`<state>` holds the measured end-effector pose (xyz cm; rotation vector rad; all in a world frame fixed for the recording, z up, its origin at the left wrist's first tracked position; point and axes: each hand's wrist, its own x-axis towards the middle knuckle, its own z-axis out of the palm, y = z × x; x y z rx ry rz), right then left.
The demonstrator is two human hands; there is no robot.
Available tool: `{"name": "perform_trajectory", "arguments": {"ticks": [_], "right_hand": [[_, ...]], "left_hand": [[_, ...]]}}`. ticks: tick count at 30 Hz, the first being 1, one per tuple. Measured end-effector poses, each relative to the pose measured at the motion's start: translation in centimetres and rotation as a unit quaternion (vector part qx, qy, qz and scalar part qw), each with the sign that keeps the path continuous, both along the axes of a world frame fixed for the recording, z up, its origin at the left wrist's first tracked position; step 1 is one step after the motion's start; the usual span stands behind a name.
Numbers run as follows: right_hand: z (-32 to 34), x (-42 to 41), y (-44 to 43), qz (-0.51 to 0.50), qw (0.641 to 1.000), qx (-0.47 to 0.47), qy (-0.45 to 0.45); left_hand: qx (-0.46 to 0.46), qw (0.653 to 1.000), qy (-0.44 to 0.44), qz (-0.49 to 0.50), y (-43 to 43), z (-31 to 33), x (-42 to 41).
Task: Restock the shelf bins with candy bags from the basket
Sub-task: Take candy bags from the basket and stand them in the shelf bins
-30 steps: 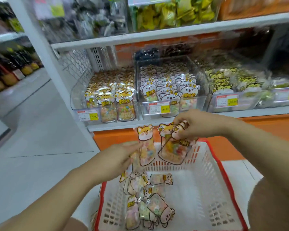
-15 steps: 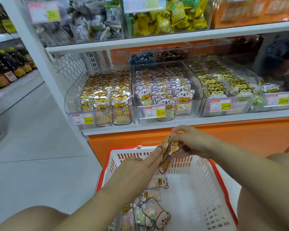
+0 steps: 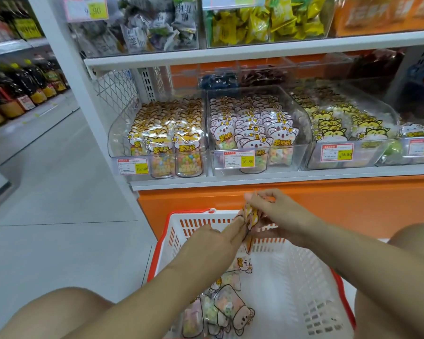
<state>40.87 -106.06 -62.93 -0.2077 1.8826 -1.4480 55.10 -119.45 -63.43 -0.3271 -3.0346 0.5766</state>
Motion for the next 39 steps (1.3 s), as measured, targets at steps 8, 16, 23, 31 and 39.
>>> {"name": "perform_trajectory", "arguments": {"ticks": [8, 16, 23, 31, 39], "right_hand": [[1.2, -1.9, 0.0, 0.059, 0.973, 0.103, 0.197], [4.7, -2.7, 2.1, 0.137, 0.905, 0.169, 0.365], [6.5, -3.4, 4.0, 0.158, 0.943, 0.076, 0.281], [4.2, -0.8, 1.0, 0.136, 0.981, -0.104, 0.095], [2.4, 1.1, -2.4, -0.115, 0.971, -0.137, 0.158]], "left_hand": [[0.288, 0.949, -0.042, 0.124, -1.6, 0.9, -0.5], [0.785, 0.527, -0.043, 0.322, -6.4, 2.5, -1.4], [0.804, 0.495, 0.006, 0.328, -6.8, 1.7, -1.5], [0.757, 0.549, 0.086, 0.344, -2.1, 1.6, -2.1], [0.889, 0.37, 0.02, 0.268, -1.3, 1.1, -2.8]]}}
